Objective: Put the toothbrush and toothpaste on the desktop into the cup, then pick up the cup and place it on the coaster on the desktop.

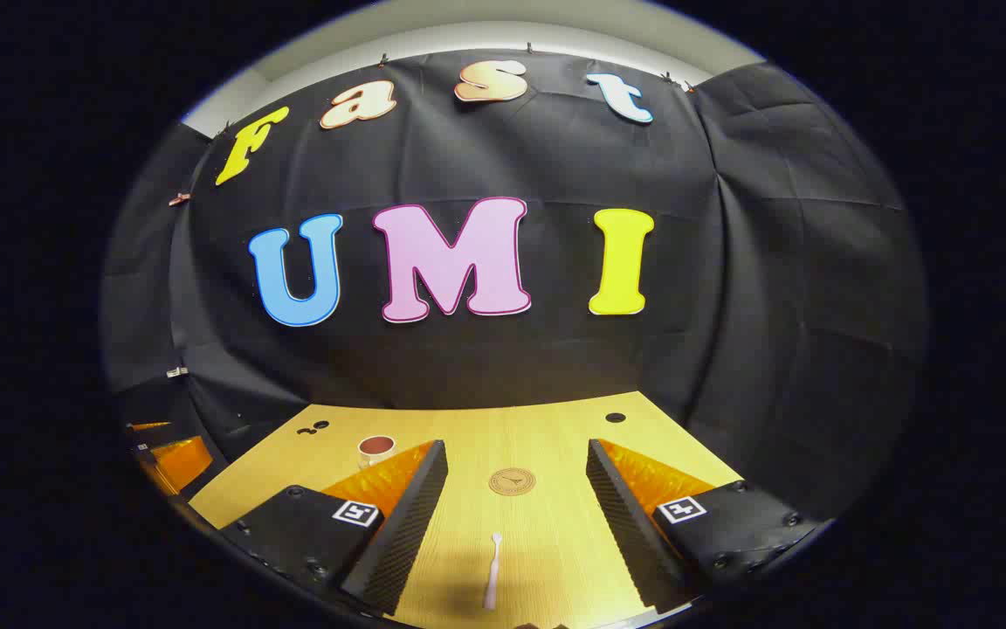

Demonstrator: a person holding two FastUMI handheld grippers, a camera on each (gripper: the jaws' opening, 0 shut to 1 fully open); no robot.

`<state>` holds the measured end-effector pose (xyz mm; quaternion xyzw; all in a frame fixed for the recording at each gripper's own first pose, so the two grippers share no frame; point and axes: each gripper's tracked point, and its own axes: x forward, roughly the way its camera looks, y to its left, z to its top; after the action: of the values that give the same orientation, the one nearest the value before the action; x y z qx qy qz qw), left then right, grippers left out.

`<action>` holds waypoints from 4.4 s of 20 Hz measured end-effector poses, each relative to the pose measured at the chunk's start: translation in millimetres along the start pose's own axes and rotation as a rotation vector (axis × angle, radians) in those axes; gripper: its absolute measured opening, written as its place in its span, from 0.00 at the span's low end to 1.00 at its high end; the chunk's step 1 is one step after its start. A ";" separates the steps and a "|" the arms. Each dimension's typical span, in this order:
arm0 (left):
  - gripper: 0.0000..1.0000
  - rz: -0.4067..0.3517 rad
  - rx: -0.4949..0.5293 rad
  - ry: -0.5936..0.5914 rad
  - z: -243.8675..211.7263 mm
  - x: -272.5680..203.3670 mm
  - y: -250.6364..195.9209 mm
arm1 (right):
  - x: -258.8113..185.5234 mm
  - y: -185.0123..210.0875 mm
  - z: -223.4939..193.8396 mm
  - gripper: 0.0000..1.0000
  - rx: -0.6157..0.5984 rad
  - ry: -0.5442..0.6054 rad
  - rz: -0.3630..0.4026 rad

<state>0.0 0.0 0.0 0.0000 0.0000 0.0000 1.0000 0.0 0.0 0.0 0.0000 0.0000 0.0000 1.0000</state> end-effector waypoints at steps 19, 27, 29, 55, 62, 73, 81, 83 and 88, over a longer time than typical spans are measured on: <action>0.98 0.030 0.009 0.076 -31.9 27.4 2.1 | 37.1 -5.4 -4.7 0.99 0.001 0.045 0.048; 0.97 0.007 0.062 0.092 -50.1 46.9 -15.0 | 57.7 7.5 -0.4 0.98 0.002 0.023 0.124; 0.97 -0.002 0.060 0.131 -65.7 58.4 -16.4 | 65.9 3.5 -3.9 0.98 0.000 0.030 0.109; 0.96 0.080 -0.022 0.681 -283.2 151.7 8.3 | 137.4 3.3 -78.9 0.96 -0.169 0.226 0.263; 0.73 0.050 0.042 0.691 -290.0 159.9 -4.0 | 121.8 0.8 -95.2 0.96 -0.149 0.257 0.274; 0.25 0.010 0.101 0.700 -289.0 156.4 -12.5 | 96.2 7.4 -132.5 0.96 -0.130 0.385 0.278; 0.19 -0.019 -0.013 0.656 -266.2 125.6 -11.6 | 88.6 -1.7 -173.5 0.96 -0.117 0.506 0.188; 0.19 -0.016 -0.042 0.619 -249.9 114.7 -8.4 | 84.9 3.0 -187.1 0.97 -0.105 0.543 0.183; 0.19 -0.004 -0.031 0.560 -217.0 83.8 2.8 | 88.0 14.5 -219.1 0.97 -0.101 0.608 0.155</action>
<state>83.8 2.8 -217.0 -0.0154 0.2763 -0.0021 0.9610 88.0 14.5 -219.1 -0.0498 0.2989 0.0760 0.9499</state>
